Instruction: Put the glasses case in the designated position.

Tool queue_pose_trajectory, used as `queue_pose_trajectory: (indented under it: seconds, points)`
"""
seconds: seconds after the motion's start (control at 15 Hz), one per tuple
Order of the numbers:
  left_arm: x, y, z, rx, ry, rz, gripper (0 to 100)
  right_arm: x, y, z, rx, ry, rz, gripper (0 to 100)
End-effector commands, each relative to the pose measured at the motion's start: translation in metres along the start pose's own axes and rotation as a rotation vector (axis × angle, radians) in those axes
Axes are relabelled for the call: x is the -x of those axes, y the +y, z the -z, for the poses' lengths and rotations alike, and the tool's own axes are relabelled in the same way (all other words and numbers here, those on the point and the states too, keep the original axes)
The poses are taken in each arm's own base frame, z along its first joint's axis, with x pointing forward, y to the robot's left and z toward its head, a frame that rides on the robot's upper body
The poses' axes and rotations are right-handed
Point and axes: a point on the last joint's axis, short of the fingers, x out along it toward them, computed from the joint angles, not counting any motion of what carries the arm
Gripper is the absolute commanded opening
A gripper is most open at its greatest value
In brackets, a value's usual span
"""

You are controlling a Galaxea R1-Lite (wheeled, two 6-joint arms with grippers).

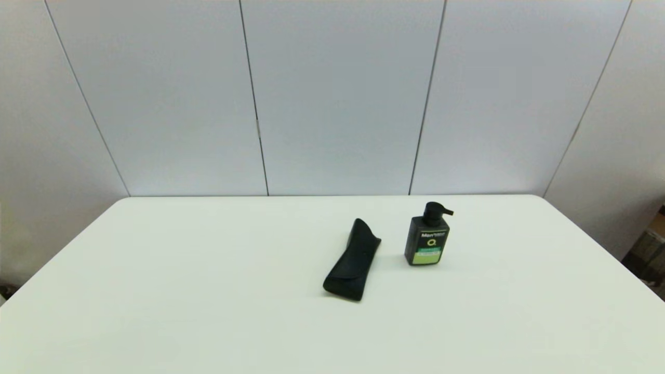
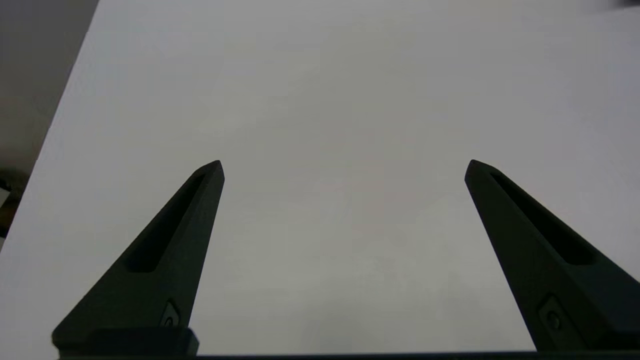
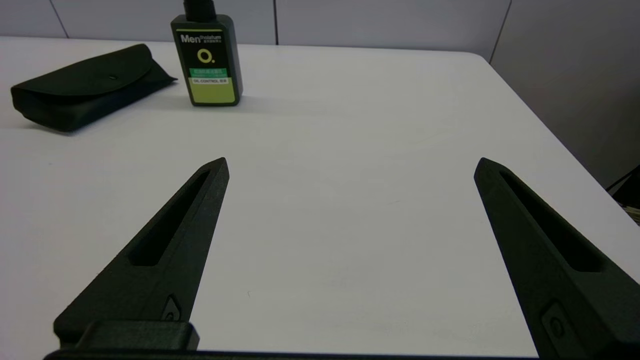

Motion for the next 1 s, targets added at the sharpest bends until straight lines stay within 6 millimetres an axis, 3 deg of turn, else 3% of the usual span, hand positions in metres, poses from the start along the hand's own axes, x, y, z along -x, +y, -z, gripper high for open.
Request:
queue_pose_trajectory:
  seconds: [0.07, 0.27, 1.0]
  points:
    - [0.002, -0.002, 0.009, 0.001, -0.05, 0.0, 100, 0.0, 0.0, 0.0, 0.0, 0.001, -0.001, 100]
    - [-0.002, -0.005, 0.023, 0.005, -0.04, 0.012, 100, 0.0, 0.0, 0.0, 0.0, 0.001, -0.001, 100]
    - [-0.015, -0.008, 0.04, 0.0, -0.205, -0.029, 100, 0.0, 0.0, 0.0, 0.0, 0.001, -0.001, 100]
